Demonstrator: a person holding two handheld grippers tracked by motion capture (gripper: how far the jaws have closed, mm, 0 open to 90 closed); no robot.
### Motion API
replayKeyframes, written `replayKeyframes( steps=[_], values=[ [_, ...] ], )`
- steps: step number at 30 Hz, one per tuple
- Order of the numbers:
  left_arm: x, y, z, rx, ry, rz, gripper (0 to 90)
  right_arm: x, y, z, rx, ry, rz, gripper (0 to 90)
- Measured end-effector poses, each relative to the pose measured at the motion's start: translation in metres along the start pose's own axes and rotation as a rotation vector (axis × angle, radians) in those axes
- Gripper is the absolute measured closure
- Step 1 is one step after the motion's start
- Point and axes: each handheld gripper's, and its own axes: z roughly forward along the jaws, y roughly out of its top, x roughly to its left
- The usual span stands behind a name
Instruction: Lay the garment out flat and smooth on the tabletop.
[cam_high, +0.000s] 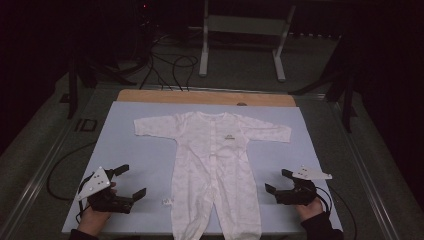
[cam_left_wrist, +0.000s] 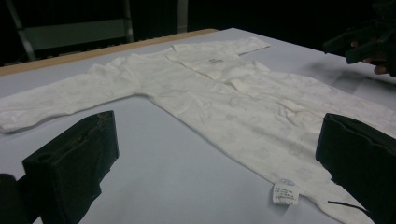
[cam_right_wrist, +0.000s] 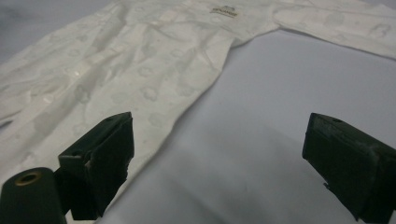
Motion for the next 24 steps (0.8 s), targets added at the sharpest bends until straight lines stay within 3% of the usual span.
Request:
replayKeyframes(
  steps=[3,8,14,24],
  values=[
    [0.000,0.000,0.000,0.002,0.004,0.000,0.0,0.000,-0.001,0.003,0.013,-0.003,-0.001,9.0],
    [0.000,-0.001,0.001,0.017,0.020,-0.005,0.0,0.003,-0.001,0.013,0.032,-0.018,-0.047,9.0],
    [0.000,0.000,-0.001,0.002,0.037,0.001,0.0,0.006,0.000,0.015,0.029,-0.029,-0.077,9.0],
    [0.000,-0.001,-0.001,0.002,0.039,-0.004,0.0,0.009,0.001,0.014,0.027,-0.023,-0.085,9.0]
  ],
)
